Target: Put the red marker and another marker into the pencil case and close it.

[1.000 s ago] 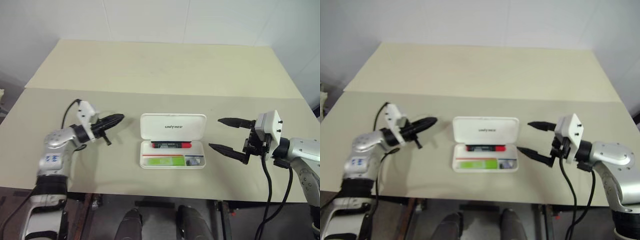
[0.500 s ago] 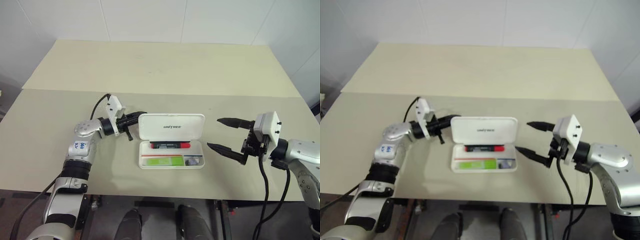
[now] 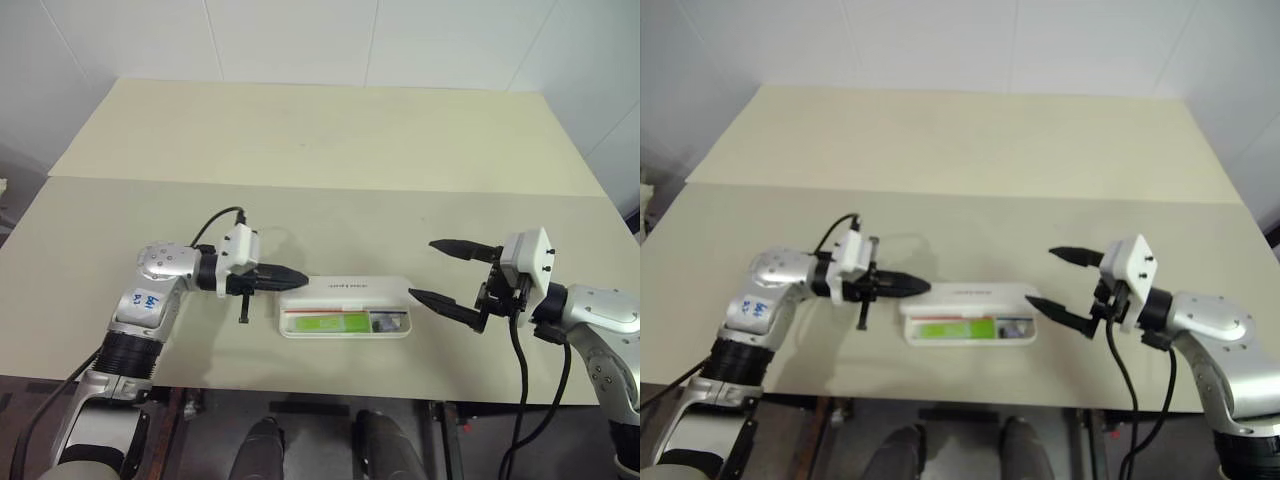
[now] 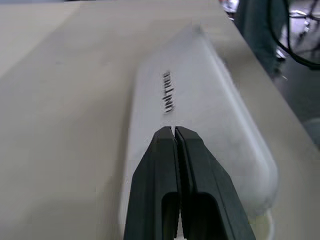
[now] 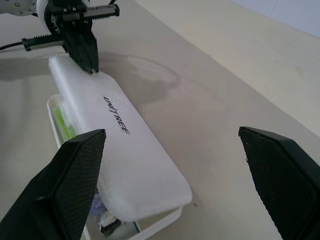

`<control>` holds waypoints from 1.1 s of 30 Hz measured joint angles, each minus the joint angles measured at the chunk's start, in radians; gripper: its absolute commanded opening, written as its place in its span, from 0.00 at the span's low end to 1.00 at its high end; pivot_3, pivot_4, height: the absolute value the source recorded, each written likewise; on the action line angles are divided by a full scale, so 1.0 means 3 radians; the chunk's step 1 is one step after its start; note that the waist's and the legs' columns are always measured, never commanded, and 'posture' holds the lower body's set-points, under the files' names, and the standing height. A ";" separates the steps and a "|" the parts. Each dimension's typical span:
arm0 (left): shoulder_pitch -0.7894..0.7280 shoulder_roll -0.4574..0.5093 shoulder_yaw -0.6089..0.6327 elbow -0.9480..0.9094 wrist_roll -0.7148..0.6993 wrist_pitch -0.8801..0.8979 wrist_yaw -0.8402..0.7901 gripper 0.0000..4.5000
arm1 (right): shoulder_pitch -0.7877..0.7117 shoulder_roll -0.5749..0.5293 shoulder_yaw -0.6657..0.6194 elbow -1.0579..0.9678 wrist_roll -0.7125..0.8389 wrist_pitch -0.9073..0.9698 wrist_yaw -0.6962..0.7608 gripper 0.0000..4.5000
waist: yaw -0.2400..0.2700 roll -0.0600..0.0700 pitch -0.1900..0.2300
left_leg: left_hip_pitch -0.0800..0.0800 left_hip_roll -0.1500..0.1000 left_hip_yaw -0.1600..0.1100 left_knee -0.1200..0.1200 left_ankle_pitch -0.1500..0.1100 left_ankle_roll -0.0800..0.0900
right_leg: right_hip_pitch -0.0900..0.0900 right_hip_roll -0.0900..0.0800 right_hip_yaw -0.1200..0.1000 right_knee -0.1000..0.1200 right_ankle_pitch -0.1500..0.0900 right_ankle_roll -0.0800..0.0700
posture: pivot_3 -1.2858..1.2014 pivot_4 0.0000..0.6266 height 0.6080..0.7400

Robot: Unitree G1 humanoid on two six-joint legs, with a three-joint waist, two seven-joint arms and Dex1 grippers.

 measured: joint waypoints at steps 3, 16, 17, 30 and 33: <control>-0.0020 -0.0045 -0.0160 -0.0108 0.0094 0.0058 0.0013 0.01 | 0.0031 0.0002 0.0002 -0.0009 -0.0001 -0.0002 -0.0038 1.00 | 0.0002 0.0000 0.0000 | 0.0000 0.0000 0.0000 -0.0001 0.0000 0.0000 | 0.0000 0.0000 0.0000 0.0000 0.0000 -0.0001 | 0.52 0.24 1.00; -0.0215 -0.0302 -0.0686 -0.0205 0.0479 0.0436 0.0230 0.01 | 0.0155 0.0069 0.0003 -0.0109 -0.0002 -0.0067 -0.0225 1.00 | 0.0000 0.0000 0.0000 | 0.0000 0.0000 0.0000 0.0001 0.0000 0.0001 | 0.0000 0.0001 0.0000 0.0001 0.0000 0.0000 | 0.52 0.24 1.00; -0.0223 -0.0309 -0.0698 -0.0206 0.0491 0.0468 0.0241 0.01 | 0.0177 0.0071 0.0003 -0.0129 -0.0002 -0.0071 -0.0239 1.00 | 0.0000 0.0000 0.0000 | 0.0001 0.0000 0.0000 0.0000 0.0000 0.0001 | 0.0000 0.0001 0.0000 0.0000 0.0000 0.0000 | 0.52 0.24 1.00; -0.0256 -0.0487 -0.0463 -0.0152 0.0292 0.0765 0.0449 0.01 | 0.0247 0.0118 0.0009 -0.0151 -0.0004 -0.0152 -0.0325 1.00 | 0.0000 -0.0001 0.0000 | -0.0001 0.0000 -0.0001 0.0014 0.0002 0.0004 | 0.0006 0.0001 0.0000 0.0000 -0.0001 -0.0003 | 0.52 0.24 1.00; -0.0261 -0.0513 -0.0127 -0.0186 0.0007 0.0842 0.0498 0.01 | 0.0235 0.0116 0.0008 -0.0116 -0.0004 -0.0182 -0.0298 1.00 | -0.0006 -0.0001 0.0000 | 0.0000 0.0000 -0.0001 0.0013 0.0002 0.0004 | 0.0006 0.0001 0.0000 0.0001 0.0000 0.0000 | 0.52 0.24 1.00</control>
